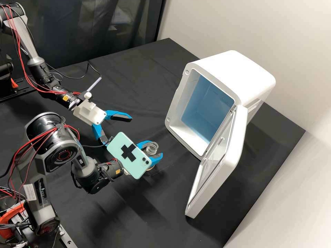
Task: Take the flask out of the incubator
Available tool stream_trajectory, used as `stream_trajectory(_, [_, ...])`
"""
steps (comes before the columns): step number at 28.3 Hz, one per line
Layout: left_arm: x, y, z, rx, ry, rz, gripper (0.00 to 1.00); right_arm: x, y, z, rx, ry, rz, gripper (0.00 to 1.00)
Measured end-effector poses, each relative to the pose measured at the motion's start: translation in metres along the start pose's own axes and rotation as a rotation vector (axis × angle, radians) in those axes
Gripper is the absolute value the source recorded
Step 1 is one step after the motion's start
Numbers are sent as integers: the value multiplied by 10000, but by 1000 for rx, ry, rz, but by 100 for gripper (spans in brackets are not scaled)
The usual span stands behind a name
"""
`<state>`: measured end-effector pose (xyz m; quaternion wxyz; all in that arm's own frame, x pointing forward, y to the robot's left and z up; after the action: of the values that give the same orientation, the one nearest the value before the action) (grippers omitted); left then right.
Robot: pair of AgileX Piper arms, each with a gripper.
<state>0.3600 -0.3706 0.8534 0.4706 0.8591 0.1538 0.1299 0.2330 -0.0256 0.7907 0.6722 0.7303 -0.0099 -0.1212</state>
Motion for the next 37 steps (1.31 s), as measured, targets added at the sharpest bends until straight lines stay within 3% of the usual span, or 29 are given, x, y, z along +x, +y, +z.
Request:
stream_trajectory(1, [3, 7, 2, 0, 0, 2, 100, 0, 3, 2, 0, -4, 5, 0])
stream_trajectory(2, [3, 6, 2, 0, 0, 2, 100, 1, 2, 1, 0, -5, 7, 100])
stream_trajectory(7, [3, 6, 2, 0, 0, 2, 100, 1, -1, -2, -16, -4, 6, 100])
stream_trajectory(15, [-45, -75, -31, 4, 8, -28, 100, 2, -12, -12, -22, 0, 1, 100])
stream_trajectory(27, [-33, -67, -169, -15, 53, -41, 100, 39, -6, -64, -25, 21, 5, 100])
stream_trajectory(34, [-40, -152, -213, -47, 84, -138, 100, 43, -3, -68, -25, 23, 7, 100])
stream_trajectory(37, [-41, -160, -213, -48, 84, -147, 100, 68, 13, -83, -26, 29, 12, 100])
